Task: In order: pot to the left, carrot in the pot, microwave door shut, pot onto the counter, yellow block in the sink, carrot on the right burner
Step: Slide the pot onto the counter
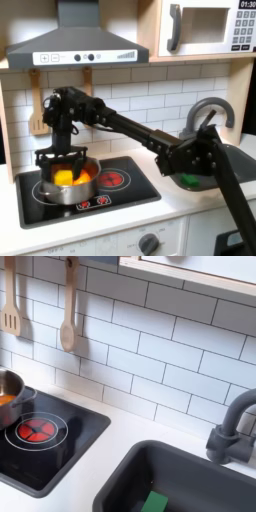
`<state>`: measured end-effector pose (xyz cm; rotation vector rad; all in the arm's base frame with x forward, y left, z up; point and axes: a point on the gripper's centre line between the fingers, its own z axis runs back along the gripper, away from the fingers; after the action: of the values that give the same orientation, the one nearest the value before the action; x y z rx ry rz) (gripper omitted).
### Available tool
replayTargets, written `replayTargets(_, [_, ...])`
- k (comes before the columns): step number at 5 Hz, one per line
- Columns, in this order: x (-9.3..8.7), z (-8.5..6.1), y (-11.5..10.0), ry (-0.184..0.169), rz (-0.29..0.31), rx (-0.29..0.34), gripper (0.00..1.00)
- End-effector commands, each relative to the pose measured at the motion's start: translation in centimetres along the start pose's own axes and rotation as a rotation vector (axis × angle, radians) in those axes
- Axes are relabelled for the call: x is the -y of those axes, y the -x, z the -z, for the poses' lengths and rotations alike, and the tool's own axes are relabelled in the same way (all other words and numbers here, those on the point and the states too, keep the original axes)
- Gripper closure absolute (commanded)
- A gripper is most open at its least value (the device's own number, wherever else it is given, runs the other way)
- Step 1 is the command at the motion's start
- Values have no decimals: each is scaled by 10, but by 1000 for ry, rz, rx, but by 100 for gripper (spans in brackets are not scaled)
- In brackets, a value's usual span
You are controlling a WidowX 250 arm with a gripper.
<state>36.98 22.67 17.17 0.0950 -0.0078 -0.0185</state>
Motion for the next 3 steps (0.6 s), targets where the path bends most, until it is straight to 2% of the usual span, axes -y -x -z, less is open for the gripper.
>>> replayTargets(1, [-7, -2, 1, -6, -3, 5, 0])
replayTargets(3, [-8, -4, 0, -6, -7, 8, 0])
